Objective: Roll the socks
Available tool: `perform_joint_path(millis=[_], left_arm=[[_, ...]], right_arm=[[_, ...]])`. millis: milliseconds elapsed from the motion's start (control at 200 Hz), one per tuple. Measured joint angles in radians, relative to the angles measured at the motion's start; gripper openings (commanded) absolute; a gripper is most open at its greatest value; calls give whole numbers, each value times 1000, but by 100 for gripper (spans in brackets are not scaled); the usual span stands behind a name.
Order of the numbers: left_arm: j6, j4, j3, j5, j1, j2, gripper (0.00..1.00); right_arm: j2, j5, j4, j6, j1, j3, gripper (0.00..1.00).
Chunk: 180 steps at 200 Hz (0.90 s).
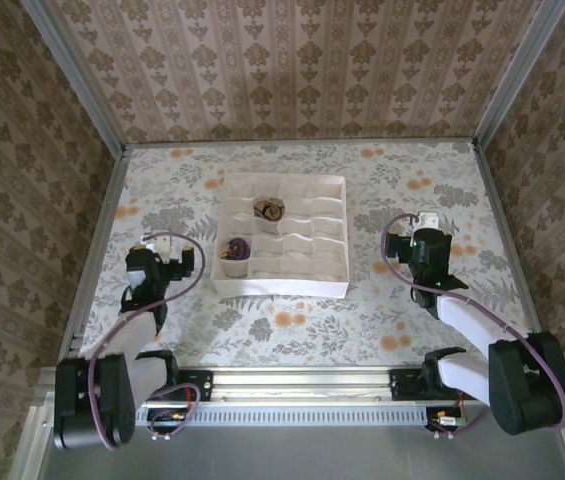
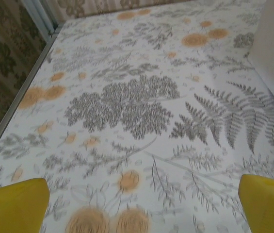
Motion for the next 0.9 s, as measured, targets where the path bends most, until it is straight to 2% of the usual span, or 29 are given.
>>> perform_joint_path(millis=[95,365,565,630,730,820,900], left_arm=[[16,151,-5,11,2,134,100],[39,124,156,56,6,235,100],[48,117,162,79,4,236,100],[23,163,136,79,4,235,100],[-5,279,95,80,4,288,100],[-12,395,90,91,1,418,100],[-15,392,90,92,-7,464,100]], right_arm=[[50,-19,108,-18,-7,-2,100],[232,-78,344,-78,-26,-3,100],[318,-118,462,-93,-42,-22,100],[352,-127,504,-92,-55,-27,100],[385,-144,503,-84,-76,-26,100],[387,-158,493,-66,-101,-16,100],[387,-166,493,-58,-113,-3,100]])
